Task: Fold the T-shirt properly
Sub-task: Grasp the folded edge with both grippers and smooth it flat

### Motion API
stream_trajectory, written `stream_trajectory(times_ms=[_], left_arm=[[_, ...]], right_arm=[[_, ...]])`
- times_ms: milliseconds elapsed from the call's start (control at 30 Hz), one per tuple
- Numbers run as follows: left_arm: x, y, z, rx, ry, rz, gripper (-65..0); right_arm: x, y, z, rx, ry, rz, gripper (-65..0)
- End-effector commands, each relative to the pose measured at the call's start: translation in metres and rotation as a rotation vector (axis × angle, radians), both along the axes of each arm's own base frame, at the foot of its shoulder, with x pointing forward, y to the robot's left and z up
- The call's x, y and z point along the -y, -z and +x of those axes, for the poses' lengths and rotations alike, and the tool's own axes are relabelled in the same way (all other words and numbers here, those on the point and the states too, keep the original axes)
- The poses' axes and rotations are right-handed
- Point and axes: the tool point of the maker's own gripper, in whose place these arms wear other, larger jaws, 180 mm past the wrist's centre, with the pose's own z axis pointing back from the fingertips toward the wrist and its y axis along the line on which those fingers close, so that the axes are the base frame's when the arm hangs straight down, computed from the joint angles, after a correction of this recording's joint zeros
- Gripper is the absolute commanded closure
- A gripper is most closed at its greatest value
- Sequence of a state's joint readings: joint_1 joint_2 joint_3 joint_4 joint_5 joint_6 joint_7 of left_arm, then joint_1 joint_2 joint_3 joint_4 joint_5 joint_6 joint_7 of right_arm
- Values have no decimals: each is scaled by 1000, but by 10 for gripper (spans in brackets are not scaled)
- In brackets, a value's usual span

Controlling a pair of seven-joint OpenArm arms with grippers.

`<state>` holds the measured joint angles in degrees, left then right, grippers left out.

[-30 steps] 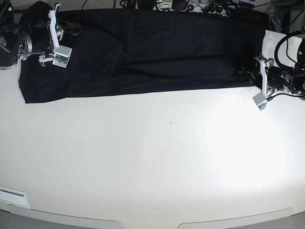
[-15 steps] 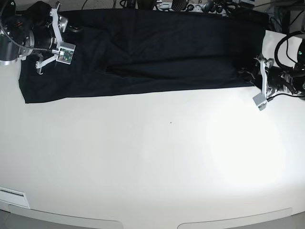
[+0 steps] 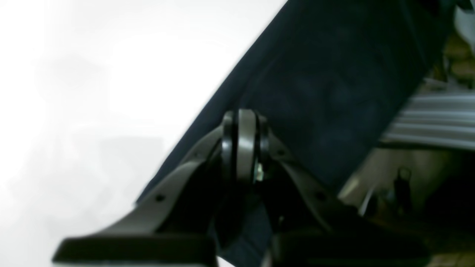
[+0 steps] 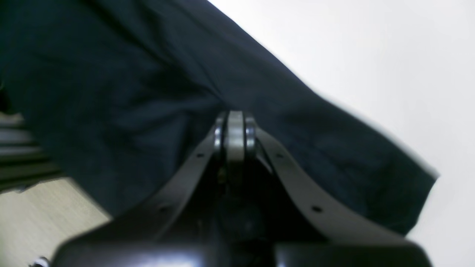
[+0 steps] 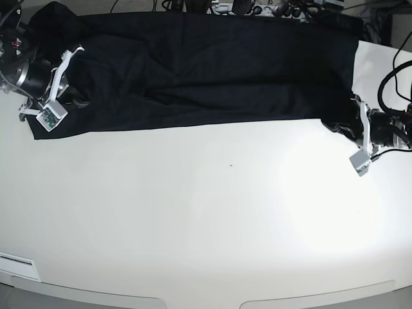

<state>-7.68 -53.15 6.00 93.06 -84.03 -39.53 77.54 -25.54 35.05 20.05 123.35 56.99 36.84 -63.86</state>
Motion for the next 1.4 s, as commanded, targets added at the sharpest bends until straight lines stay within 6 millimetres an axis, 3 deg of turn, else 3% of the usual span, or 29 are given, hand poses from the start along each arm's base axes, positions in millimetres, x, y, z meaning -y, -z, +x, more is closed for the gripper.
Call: stream_trajectory(times_ms=[0, 100, 200, 333, 467, 567, 733, 767, 933, 1000, 1200, 1367], left_arm=[[2, -6, -7, 10, 48, 18, 0], [21, -7, -33, 7, 153, 29, 0], [11, 8, -41, 37, 204, 179, 0], [-18, 23, -37, 54, 194, 351, 0], [-40, 25, -31, 69, 172, 433, 0], [-46, 24, -29, 76, 171, 456, 0], [-38, 21, -23, 113, 159, 417, 0], [-36, 21, -24, 110, 159, 404, -19], [-35, 20, -25, 105, 159, 396, -346], [-36, 20, -24, 107, 159, 400, -428], [-50, 23, -20, 128, 159, 483, -437], [-56, 17, -9, 163, 152, 522, -437]], right_arm=[[1, -3, 6, 29, 8, 21, 0], [12, 18, 5, -7, 67, 26, 0], [19, 28, 3, -37, 89, 23, 0], [21, 29, 3, -38, 92, 10, 0], [20, 29, 4, -37, 91, 14, 0], [21, 29, 3, -39, 91, 12, 0], [21, 29, 3, -40, 91, 11, 0], [21, 29, 3, -39, 91, 11, 0], [21, 29, 3, -40, 91, 11, 0], [21, 29, 3, -40, 91, 11, 0], [21, 29, 3, -42, 91, 9, -79], [21, 29, 3, -43, 91, 9, -79]])
